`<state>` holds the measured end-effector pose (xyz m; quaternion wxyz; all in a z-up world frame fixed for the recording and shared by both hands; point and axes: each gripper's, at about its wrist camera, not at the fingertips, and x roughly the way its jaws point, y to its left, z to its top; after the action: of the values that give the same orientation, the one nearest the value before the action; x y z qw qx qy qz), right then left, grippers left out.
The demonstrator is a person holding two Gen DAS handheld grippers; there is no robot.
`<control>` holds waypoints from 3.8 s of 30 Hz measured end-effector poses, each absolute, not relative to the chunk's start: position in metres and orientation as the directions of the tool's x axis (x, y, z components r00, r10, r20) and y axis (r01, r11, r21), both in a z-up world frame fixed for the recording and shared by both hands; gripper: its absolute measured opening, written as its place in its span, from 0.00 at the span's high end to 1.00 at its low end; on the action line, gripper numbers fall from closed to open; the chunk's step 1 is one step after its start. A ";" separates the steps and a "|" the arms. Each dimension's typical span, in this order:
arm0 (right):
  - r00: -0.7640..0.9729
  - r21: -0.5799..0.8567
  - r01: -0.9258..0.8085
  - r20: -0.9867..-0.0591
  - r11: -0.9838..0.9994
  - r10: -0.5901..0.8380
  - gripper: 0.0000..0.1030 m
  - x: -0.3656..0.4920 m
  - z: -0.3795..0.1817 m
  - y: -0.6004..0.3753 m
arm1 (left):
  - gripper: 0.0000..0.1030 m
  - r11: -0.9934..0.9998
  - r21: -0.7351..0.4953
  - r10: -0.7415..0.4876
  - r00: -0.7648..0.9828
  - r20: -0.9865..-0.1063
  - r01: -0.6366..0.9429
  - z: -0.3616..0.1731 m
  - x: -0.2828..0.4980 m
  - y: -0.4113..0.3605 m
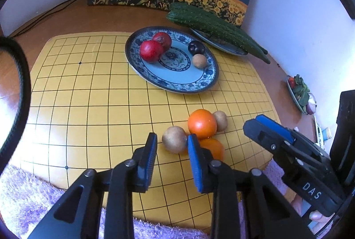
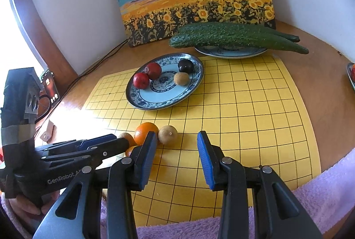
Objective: Organize fruits
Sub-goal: 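Withdraw both grippers and move them toward the oranges and remaining kiwi, then close the left gripper on the brown kiwi while the right gripper closes on another kiwi, then carry both kiwis over the blue-and-white plate with both grippers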
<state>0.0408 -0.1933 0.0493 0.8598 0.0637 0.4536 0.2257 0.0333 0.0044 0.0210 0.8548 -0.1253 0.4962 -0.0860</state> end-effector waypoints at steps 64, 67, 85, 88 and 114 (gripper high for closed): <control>0.418 0.282 -0.407 -0.788 0.869 0.452 0.76 0.056 0.021 -0.166 | 0.74 0.960 -0.276 -0.198 0.560 -0.804 -0.057 0.028 0.031 0.034; 0.416 0.284 -0.411 -0.787 0.866 0.455 0.77 0.055 0.021 -0.167 | 0.74 0.960 -0.275 -0.197 0.559 -0.805 -0.059 0.027 0.031 0.034; 0.448 0.250 -0.436 -0.772 0.864 0.450 0.79 0.051 0.031 -0.166 | 0.74 0.963 -0.269 -0.201 0.574 -0.793 -0.034 0.037 0.036 0.029; 0.441 0.259 -0.435 -0.774 0.862 0.455 0.77 0.052 0.031 -0.165 | 0.74 0.962 -0.270 -0.202 0.572 -0.795 -0.035 0.036 0.036 0.030; 0.444 0.217 -0.434 -0.793 0.875 0.417 0.74 0.069 0.040 -0.166 | 0.74 0.971 -0.239 -0.187 0.587 -0.788 -0.011 0.047 0.065 0.022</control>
<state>0.0688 -0.1658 0.0399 0.8496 -0.0093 0.4642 0.2502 0.0651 0.0217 0.0474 0.8839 -0.1096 0.4519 -0.0498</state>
